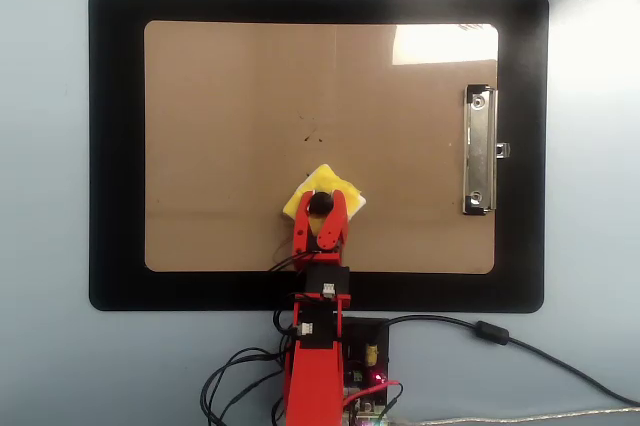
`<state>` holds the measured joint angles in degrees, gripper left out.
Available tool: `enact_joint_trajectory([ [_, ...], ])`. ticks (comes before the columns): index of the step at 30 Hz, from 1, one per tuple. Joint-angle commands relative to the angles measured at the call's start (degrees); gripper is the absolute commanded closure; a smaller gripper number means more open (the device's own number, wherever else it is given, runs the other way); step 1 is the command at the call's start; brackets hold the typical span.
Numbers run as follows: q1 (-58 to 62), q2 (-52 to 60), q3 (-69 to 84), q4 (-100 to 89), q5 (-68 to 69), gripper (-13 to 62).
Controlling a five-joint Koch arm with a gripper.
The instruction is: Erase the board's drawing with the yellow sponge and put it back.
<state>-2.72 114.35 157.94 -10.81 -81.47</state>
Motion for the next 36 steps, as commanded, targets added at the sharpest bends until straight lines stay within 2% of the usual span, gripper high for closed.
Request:
enact_joint_trajectory([
  [1, -1.41, 0.44, -1.23, -1.41, -1.76, 57.7],
  [6, -3.78, -17.40, -15.82, -2.02, -4.13, 57.7],
  [8, -3.87, -22.41, -20.83, -1.93, -4.39, 57.7],
  [10, -3.87, -22.85, -21.45, -1.93, -4.39, 57.7],
  [12, -3.78, -20.39, -19.25, -1.58, -4.48, 57.7],
  [19, -5.63, 5.01, 2.02, -0.97, -4.92, 57.7],
  [22, -7.65, 7.38, 3.69, -0.79, -5.19, 57.7],
  [24, -8.61, 3.69, 2.46, -1.23, -6.24, 57.7],
  [31, -9.49, -19.42, -17.58, -2.99, -9.23, 57.7],
  [34, -8.96, -24.08, -21.80, -3.08, -9.14, 57.7],
  [36, -8.35, -22.59, -20.65, -2.64, -9.05, 57.7],
])
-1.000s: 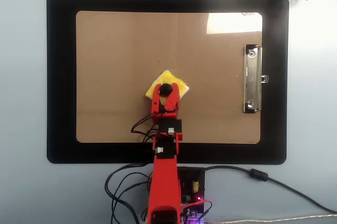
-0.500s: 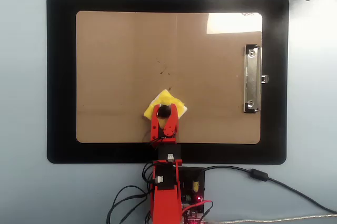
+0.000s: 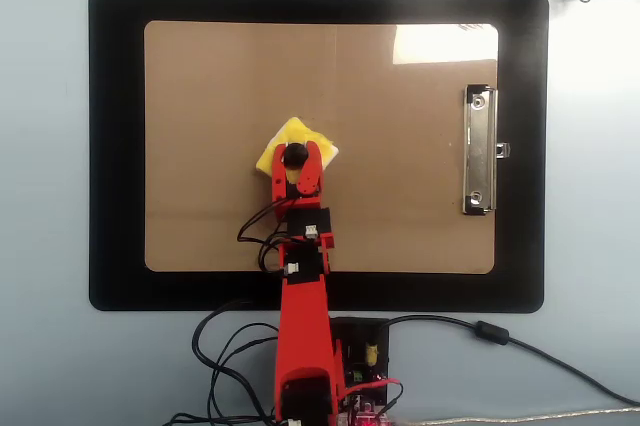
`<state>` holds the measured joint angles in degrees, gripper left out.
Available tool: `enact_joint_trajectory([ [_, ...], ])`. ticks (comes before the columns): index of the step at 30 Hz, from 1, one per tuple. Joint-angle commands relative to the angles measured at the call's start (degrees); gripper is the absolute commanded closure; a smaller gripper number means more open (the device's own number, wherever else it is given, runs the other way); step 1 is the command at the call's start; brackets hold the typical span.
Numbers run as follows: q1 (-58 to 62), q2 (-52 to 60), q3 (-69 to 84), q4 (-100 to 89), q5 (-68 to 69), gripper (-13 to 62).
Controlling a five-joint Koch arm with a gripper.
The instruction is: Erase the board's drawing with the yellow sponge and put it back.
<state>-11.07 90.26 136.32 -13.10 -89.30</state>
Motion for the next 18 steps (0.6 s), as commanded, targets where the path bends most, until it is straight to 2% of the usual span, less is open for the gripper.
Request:
enact_joint_trajectory([
  [1, 0.79, 3.87, 3.43, -0.53, -1.23, 57.7],
  [6, 2.46, 17.93, 16.61, -0.70, -1.05, 57.7],
  [9, 2.29, 18.46, 17.84, -0.79, -1.14, 57.7],
  [18, 9.23, -5.80, -3.60, -2.72, -0.97, 57.7],
])
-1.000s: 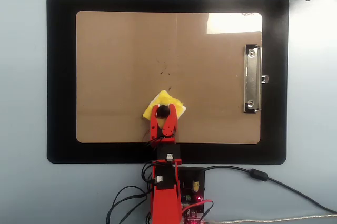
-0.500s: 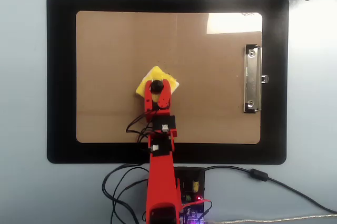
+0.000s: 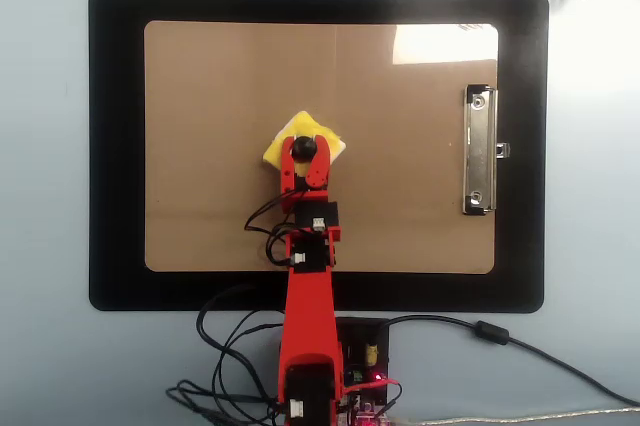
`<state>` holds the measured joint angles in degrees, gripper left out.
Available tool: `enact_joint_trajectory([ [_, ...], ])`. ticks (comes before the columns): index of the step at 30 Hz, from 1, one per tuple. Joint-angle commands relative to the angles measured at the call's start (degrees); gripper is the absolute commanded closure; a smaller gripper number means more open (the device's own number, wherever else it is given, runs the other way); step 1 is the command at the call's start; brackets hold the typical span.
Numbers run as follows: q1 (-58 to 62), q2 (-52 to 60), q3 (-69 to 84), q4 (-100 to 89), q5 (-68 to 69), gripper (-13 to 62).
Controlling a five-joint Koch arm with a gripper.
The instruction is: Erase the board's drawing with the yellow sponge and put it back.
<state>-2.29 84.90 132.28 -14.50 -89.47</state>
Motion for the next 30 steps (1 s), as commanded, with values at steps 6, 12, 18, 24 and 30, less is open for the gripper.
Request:
enact_joint_trajectory([
  [6, 2.99, 12.30, 14.85, -3.16, -0.62, 57.7],
  [12, 2.02, 32.17, 30.67, -2.64, -0.62, 57.7],
  [18, 2.02, 12.04, 14.24, -3.60, -0.70, 57.7],
  [24, 2.46, 2.29, 4.66, -3.25, -0.70, 57.7],
  [30, 1.32, 26.28, 25.05, -2.99, -0.88, 57.7],
])
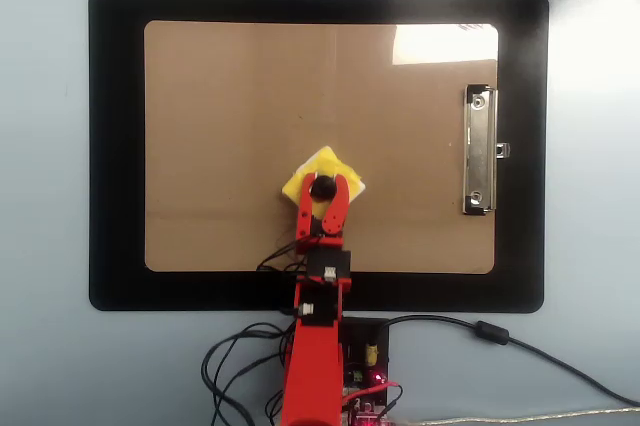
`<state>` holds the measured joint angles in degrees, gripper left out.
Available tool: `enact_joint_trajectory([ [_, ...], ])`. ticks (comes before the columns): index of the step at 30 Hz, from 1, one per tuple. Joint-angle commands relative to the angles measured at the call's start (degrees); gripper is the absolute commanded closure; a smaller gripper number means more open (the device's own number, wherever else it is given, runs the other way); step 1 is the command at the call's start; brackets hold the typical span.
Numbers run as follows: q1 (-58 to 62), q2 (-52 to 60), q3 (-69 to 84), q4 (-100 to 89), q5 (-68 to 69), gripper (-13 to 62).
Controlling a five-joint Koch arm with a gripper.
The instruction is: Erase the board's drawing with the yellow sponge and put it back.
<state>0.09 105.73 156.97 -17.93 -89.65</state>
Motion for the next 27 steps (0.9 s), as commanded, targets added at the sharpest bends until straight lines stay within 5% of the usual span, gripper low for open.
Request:
enact_joint_trajectory([
  [1, -2.02, 10.63, 3.52, 0.70, -0.62, 57.7],
  [5, -6.50, 14.15, 5.10, 1.32, -0.79, 57.7],
  [11, -7.56, -10.90, -11.95, -2.29, -0.88, 57.7],
  [15, -8.09, -17.84, -14.24, -7.82, -0.88, 57.7],
  [27, -12.74, 8.96, 8.61, -8.79, -0.79, 57.7],
])
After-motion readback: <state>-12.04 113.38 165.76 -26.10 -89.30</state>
